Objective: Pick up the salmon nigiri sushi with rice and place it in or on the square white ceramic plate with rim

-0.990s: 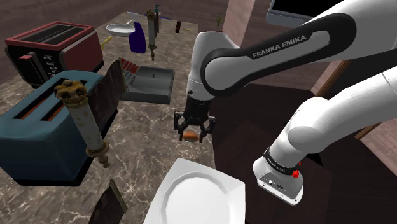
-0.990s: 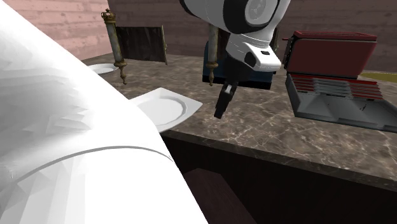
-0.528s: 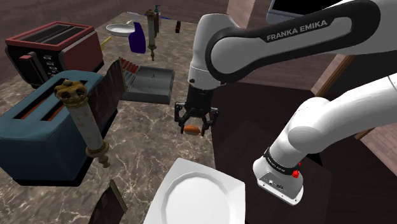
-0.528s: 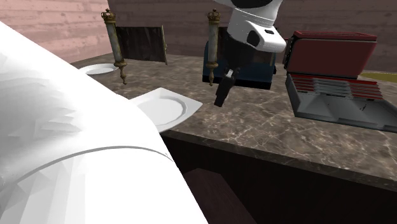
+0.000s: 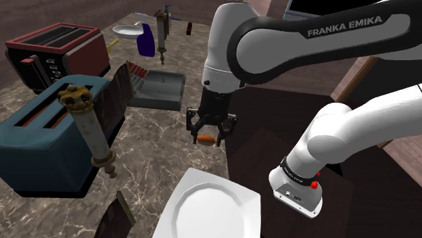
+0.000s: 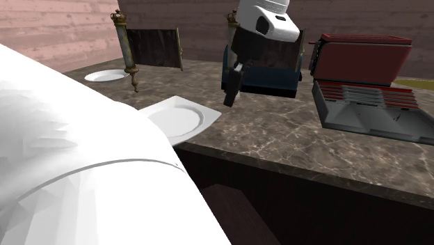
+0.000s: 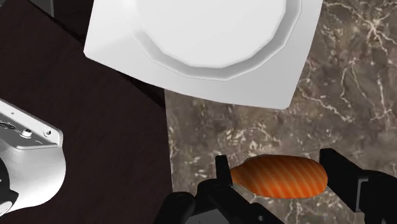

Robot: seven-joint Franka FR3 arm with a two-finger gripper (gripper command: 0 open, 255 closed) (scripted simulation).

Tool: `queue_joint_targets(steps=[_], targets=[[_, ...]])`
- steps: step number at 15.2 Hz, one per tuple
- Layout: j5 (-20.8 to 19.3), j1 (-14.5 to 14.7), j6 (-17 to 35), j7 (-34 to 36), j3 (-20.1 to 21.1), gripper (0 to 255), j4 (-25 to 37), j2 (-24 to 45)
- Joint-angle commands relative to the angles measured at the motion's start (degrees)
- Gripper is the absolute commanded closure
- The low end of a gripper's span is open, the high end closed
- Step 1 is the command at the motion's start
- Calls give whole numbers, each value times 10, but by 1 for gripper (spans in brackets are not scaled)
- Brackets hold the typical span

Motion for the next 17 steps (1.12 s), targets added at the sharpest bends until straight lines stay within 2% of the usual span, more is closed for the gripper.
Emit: queue_joint_targets(steps=[1,8,13,17], targets=[[17,19,-5,25,15,255,-4,-18],[82,84,-1,119,86,255,-7,-59],[123,119,11,195,150,255,15,-67],[139,117,44,185,171,255,-3,-52]])
